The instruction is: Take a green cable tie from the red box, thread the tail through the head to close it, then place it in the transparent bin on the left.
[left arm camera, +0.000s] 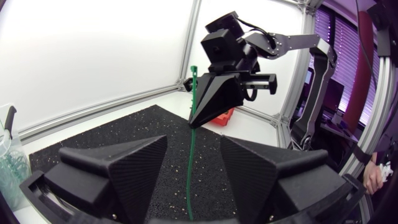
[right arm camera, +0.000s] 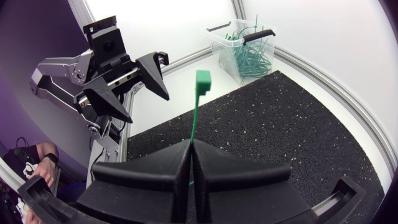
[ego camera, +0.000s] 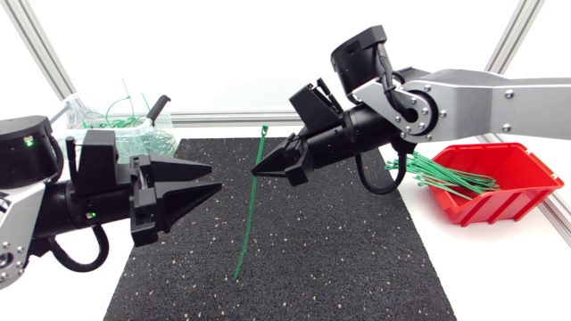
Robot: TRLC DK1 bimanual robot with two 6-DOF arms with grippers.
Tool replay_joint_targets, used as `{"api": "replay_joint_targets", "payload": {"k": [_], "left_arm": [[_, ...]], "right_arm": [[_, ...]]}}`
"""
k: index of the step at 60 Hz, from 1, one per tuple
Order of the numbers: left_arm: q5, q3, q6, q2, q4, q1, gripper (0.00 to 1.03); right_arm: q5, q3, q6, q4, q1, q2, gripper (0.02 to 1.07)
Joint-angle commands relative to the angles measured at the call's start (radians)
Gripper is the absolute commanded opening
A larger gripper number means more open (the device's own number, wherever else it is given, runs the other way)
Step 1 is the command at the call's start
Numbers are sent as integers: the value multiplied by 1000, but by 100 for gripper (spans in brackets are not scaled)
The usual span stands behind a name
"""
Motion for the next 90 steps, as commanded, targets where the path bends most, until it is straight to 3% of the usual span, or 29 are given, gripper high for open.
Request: {"api": "replay_joint_targets", "payload": {"k": [1,21,31,52,90], "left_arm": [[72,40,70,61,-8,31,62],[243,89,168,259,44,68,61],[361,154,162,360,55,97,61],[473,186,161,475,85,80,58],[517,215,132,550,94,35,58]], "right_arm": [[17,-28,-56,-32,13,-25,8],[141,-39,-117,-85,120,-9,8],[141,2,-148,-131,116,38,8],[80,38,-223,-191,83,107,8],[-40,105,-247,-253,77,183,8]]}}
